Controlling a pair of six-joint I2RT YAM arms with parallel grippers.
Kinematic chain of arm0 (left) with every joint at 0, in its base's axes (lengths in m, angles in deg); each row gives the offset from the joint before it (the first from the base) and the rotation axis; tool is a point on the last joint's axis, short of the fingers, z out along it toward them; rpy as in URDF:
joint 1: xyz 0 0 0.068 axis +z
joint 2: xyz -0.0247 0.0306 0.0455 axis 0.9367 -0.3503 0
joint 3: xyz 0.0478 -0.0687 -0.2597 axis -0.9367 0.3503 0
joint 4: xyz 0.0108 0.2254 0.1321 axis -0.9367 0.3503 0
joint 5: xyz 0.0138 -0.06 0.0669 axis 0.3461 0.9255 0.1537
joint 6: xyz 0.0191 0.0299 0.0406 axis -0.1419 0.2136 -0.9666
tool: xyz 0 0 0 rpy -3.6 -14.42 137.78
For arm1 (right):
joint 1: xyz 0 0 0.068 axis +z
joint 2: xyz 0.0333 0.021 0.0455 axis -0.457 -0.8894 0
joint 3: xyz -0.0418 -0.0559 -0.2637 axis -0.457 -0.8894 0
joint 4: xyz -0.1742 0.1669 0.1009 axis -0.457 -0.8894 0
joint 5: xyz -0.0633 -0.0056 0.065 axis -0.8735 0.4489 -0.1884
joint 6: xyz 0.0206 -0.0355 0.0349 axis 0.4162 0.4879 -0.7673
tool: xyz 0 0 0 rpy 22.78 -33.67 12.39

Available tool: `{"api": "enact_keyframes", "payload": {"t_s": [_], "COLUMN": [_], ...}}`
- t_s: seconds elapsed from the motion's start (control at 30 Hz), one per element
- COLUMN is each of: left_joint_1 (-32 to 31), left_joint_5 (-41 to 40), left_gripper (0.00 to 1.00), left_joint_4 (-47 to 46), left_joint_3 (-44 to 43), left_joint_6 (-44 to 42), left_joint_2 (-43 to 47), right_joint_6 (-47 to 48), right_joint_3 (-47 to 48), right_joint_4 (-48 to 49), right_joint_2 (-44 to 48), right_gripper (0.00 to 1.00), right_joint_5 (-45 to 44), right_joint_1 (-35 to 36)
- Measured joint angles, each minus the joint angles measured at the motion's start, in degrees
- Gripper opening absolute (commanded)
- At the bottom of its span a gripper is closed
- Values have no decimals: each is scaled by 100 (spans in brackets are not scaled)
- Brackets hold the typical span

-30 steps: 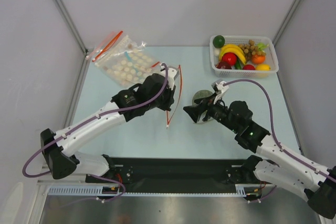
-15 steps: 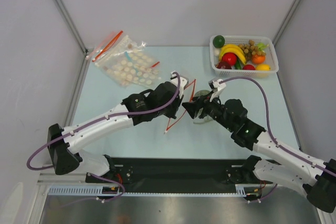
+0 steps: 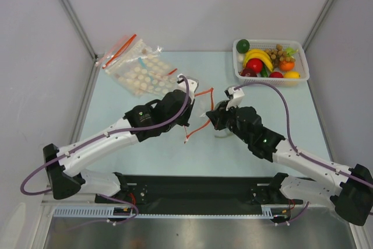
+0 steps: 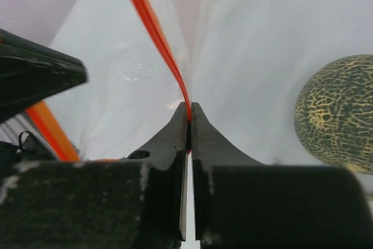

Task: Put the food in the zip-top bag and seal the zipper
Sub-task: Adjust the zipper on the food storage bag.

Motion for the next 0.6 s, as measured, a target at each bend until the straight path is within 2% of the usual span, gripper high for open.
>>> {"api": "enact_keyframes", "payload": {"t_s": [0.2, 0.4, 0.57, 0.6], "left_joint_1": [-13, -39, -85, -90], "left_joint_5": [-802, -2057, -2736, -2844], "left_gripper": [4, 7, 11, 15], "left_joint_4": [391, 1139, 1786, 1947], "left_joint_3": [-87, -426, -702, -785], "left_joint_6": [160, 511, 1038, 1147], "left_joint_2": [227, 229, -85, -192], "right_joint_6": [-61, -190, -321, -348], "right_joint_3": [122, 396, 619, 643], "right_joint_4": [-155, -378, -372, -367], "right_joint_2": [-195, -761, -1058, -1097], "right_gripper": [0, 0, 0, 0], "right_joint_5": [-334, -404, -212, -155], "right_joint_1": [-15, -243, -472, -538]}}
